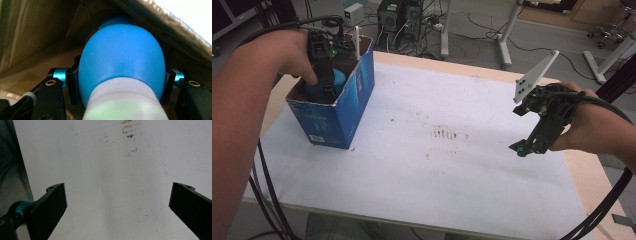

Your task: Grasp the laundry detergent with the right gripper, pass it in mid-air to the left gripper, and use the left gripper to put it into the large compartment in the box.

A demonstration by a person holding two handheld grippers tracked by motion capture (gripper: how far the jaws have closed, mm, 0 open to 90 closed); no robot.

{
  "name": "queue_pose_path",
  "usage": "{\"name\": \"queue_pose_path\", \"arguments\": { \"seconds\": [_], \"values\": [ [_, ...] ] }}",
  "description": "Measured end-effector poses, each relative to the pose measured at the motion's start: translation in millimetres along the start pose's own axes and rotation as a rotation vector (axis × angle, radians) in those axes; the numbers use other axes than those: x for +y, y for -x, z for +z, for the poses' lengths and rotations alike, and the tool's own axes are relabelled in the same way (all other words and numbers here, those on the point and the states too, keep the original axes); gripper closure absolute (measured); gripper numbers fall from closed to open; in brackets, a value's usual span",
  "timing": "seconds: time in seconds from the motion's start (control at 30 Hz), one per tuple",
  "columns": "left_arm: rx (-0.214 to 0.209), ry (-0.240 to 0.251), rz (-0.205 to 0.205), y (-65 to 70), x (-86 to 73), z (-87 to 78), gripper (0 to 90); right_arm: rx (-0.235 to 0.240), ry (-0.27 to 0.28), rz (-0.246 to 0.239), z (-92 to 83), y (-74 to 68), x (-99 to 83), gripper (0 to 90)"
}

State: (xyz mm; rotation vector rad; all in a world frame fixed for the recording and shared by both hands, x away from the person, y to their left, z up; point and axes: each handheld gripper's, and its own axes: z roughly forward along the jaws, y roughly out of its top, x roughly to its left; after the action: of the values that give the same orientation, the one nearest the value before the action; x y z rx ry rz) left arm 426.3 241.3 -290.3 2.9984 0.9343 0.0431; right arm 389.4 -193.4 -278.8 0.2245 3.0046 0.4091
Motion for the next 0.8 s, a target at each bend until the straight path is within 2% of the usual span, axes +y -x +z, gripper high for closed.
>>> {"name": "queue_pose_path", "arguments": {
  "seconds": [0.07, 0.23, 0.33, 0.4, 0.6, 0.8],
  "values": [
    [0.001, -0.003, -0.001, 0.2, 0.8, 0.5, 38.0, 0.0, 0.0, 0.004, 1.3, 0.0, -0.6, 0.6],
    [-0.006, -0.02, -0.035, -1.8, 2.2, 1.2, 37.6, 0.004, 0.006, 0.006, 3.5, 0.5, -1.2, 0.6],
    [-0.007, -0.017, -0.032, -1.3, 2.5, 0.4, 35.8, 0.003, 0.004, 0.004, 4.0, 0.0, -1.4, 0.6],
    [-0.001, -0.019, -0.028, -1.0, 2.5, -0.1, 31.1, 0.003, 0.004, 0.005, 3.8, -0.5, -2.2, 0.6],
    [0.002, -0.016, -0.016, -1.2, 0.8, -6.3, 27.8, 0.005, 0.005, 0.015, 4.3, -0.7, -4.4, 0.6],
    [-0.004, -0.011, -0.016, -0.3, 0.2, -15.2, 24.5, 0.007, 0.001, 0.005, 5.0, -0.2, -4.9, 0.6]
  ]
}}
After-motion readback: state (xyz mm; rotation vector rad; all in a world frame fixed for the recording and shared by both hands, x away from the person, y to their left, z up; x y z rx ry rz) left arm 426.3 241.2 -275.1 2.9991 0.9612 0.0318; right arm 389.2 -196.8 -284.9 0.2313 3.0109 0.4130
